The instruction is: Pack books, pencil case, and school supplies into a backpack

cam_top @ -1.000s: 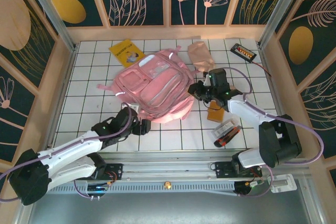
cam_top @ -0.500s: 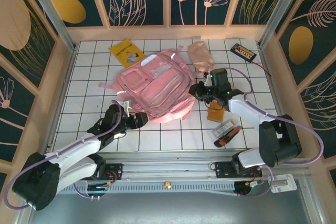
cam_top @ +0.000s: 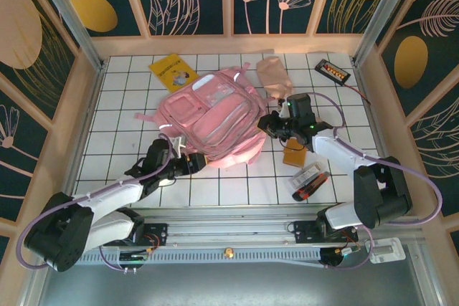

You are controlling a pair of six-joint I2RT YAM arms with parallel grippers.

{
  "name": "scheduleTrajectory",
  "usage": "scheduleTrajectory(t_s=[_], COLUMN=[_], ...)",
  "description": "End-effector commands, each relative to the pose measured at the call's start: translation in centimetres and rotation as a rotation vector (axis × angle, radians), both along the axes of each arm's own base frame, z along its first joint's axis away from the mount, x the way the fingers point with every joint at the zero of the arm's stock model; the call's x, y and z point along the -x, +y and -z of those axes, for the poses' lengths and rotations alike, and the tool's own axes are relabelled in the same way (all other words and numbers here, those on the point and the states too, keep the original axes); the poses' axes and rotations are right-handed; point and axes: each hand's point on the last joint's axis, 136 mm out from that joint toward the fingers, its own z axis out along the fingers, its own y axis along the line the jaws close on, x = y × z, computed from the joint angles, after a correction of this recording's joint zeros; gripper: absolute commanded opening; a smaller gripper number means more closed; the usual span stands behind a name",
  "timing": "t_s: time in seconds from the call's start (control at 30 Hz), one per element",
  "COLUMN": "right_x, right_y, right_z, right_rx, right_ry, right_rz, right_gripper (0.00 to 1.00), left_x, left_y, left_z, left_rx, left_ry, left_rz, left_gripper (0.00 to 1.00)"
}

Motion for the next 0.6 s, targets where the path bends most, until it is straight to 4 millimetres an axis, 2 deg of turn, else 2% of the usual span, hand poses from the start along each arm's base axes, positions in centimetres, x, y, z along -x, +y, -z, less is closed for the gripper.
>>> scheduleTrajectory(t_s=[0.0, 0.2, 0.47, 0.57], right_x=[-0.5, -0.6, -0.6, -0.6], right_y=[0.8, 0.8, 1.0, 0.9], right_z=[-2.1, -2.0, -2.3, -2.4], right_rx=[-0.06, -0.063, -0.061, -0.055], right_ry=[-0.073, -0.071, -0.075, -0.078], right_rz=[-0.025, -0.023, -0.028, -0.028], right_gripper=[0.0, 0.0, 0.0, 0.0], left_x=[-1.3, -1.5, -1.7, -1.3], left_y=[-1.1, -0.8, -0.9, -0.4], left_z=[-2.7, -3.8, -3.4, -4.3], left_rx=[0.05, 0.031, 0.017, 0.0], left_ry=[-0.076, -0.098, -0.065, -0.057], left_rz=[0.027, 0.022, 0.026, 0.015], left_gripper=[0.61, 0.61, 0.59, 0.59])
